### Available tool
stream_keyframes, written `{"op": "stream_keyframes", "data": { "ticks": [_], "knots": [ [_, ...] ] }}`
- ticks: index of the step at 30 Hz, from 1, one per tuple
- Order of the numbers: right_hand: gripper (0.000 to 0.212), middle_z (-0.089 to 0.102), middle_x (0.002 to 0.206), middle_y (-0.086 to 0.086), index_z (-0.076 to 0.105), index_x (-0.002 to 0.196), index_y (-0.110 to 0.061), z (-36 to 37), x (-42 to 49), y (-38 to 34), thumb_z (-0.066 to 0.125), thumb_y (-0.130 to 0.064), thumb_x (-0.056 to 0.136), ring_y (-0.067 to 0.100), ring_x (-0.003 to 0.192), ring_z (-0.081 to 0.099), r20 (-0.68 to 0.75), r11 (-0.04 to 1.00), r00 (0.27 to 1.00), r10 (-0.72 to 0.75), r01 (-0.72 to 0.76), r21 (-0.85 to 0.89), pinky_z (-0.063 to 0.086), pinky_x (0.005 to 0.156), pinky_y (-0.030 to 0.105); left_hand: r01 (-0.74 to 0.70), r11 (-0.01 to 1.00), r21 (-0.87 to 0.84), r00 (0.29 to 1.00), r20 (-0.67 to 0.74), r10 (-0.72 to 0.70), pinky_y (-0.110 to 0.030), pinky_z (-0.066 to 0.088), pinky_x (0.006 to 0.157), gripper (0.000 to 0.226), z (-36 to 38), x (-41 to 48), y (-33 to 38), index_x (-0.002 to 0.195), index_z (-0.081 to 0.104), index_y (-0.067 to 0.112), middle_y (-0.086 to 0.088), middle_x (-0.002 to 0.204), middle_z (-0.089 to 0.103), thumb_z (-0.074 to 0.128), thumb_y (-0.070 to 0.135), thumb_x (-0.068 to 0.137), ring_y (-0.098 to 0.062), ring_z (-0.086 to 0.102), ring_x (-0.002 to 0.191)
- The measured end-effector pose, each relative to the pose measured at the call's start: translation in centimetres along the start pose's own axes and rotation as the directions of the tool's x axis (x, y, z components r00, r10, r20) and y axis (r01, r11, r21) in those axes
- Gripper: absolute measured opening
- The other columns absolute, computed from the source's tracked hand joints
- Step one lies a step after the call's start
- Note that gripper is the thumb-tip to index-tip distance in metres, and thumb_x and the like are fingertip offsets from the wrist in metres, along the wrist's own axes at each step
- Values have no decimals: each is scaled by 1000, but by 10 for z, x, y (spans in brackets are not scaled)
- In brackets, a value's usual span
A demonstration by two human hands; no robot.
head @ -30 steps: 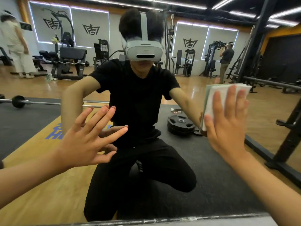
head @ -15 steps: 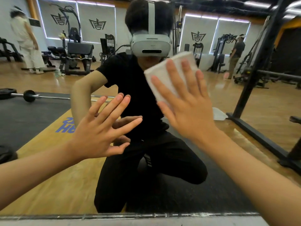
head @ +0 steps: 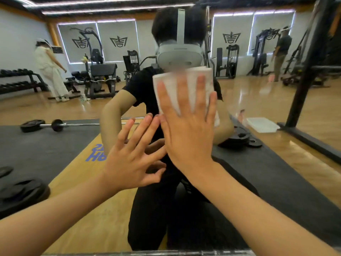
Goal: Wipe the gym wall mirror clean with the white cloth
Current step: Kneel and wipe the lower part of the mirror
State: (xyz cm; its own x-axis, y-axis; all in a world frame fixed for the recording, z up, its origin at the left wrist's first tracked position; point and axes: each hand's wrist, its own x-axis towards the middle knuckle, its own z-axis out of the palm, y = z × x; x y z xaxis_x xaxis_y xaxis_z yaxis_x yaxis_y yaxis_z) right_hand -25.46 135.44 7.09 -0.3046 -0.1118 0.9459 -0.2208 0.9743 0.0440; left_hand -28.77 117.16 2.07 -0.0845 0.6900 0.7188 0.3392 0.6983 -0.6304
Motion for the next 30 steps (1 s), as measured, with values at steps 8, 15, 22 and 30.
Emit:
{"op": "stream_keyframes", "data": {
  "ticks": [8, 15, 22, 30],
  "knots": [
    [61, 10, 174, 19, 16, 169, -27, -40, -36, 182, 37, -38, 113, 43, 160, 5, 53, 974, 989, -136, 143, -174, 8, 128, 63, 6, 1000, 8, 1000, -19, -6, -61, 14, 129, 84, 3, -1, 0, 161, 40, 27, -28, 170, 20, 63, 63, 88, -41, 16, 161],
    [58, 6, 173, 24, 12, 169, -22, -24, -30, 100, 26, -36, 114, 54, 157, 1, -46, 952, 951, 304, -305, -1, 3, 127, 67, 15, 1000, 16, 1000, -26, -15, -59, 13, 129, 83, 3, 0, 3, 161, 39, 29, -26, 171, 20, 61, 61, 88, -40, 16, 161],
    [55, 15, 174, 9, 21, 167, -33, -8, -19, 67, 33, -41, 114, 35, 160, 4, 20, 979, 980, -199, 199, -31, 3, 129, 56, 6, 1000, 12, 1000, 1, -6, -61, 15, 128, 83, 2, -3, 0, 162, 38, 29, -27, 171, 19, 62, 62, 90, -42, 15, 161],
    [58, 9, 170, 30, 10, 168, -18, -37, -74, 171, 29, -31, 114, 55, 156, 4, 21, 958, 960, 278, -276, -73, 5, 126, 67, 31, 999, 22, 997, -71, -29, -59, 14, 128, 76, 7, 0, 3, 156, 48, 27, -27, 168, 25, 63, 58, 89, -40, 19, 160]
  ]
}}
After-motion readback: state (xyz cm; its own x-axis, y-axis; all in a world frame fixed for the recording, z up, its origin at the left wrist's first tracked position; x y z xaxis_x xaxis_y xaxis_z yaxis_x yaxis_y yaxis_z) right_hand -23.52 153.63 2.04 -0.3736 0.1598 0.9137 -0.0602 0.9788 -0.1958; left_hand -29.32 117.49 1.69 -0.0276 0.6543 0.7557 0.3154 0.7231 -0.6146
